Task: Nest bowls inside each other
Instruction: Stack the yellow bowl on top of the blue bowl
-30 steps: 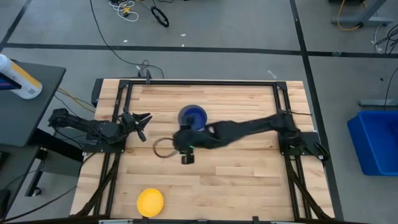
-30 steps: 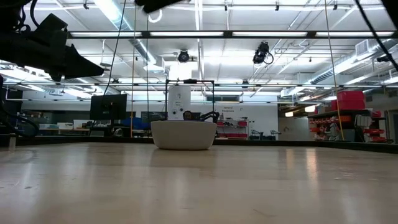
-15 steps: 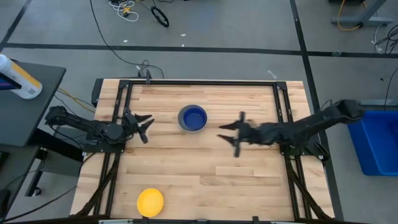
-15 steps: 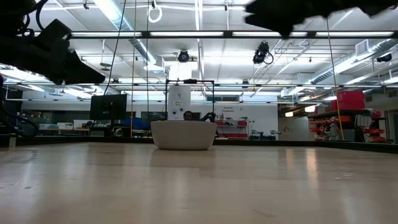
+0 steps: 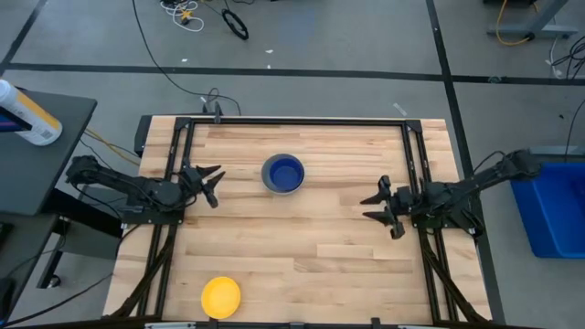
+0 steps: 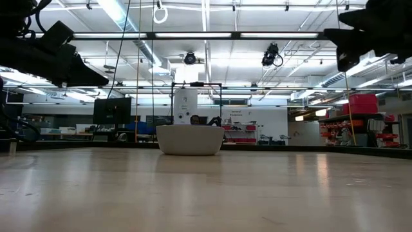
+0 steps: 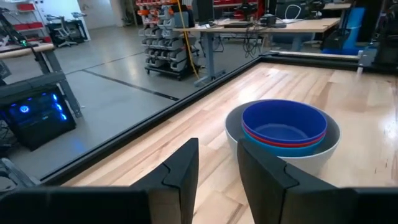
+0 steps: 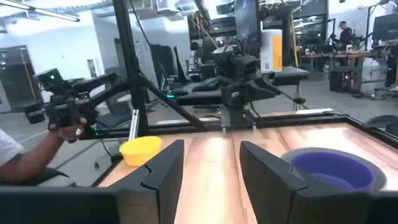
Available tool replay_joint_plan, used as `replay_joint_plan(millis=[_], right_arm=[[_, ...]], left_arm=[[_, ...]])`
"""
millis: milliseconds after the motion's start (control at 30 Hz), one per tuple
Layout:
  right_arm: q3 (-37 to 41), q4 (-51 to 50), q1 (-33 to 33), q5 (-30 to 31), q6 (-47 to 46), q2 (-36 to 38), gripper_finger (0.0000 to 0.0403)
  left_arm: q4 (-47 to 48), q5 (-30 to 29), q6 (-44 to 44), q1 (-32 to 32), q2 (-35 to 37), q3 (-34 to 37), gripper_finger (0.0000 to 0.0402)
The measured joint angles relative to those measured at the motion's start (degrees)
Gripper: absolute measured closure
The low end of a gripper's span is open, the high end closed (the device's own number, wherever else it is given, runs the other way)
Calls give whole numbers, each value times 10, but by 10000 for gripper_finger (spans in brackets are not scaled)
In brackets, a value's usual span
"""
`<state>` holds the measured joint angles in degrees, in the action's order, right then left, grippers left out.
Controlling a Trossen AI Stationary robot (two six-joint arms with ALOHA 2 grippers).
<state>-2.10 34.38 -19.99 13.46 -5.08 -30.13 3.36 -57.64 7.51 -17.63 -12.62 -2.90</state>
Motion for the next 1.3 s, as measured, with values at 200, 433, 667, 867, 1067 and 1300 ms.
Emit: replay_joint_plan(millis=[200, 433, 667, 867, 1067, 1300], right_arm=[[-10, -255, -20, 88, -19, 170, 236], [-23, -404, -42, 115, 11, 300, 235], [-23, -444, -45, 74, 44, 292, 231], [-23, -444, -45, 74, 11, 280, 232], [-23, -444, -45, 73, -22, 280, 226], [-23, -445, -45, 54, -31, 280, 229]], left_arm=[[0, -1, 2, 0, 0, 0, 282], [-2, 5, 0, 0, 0, 0, 282], [-4, 115, -16, 0, -6, -1, 281], [9, 349, 87, 0, -39, -2, 283], [47, 489, 223, -15, -143, -15, 279], [44, 500, 274, -100, -270, -77, 231]])
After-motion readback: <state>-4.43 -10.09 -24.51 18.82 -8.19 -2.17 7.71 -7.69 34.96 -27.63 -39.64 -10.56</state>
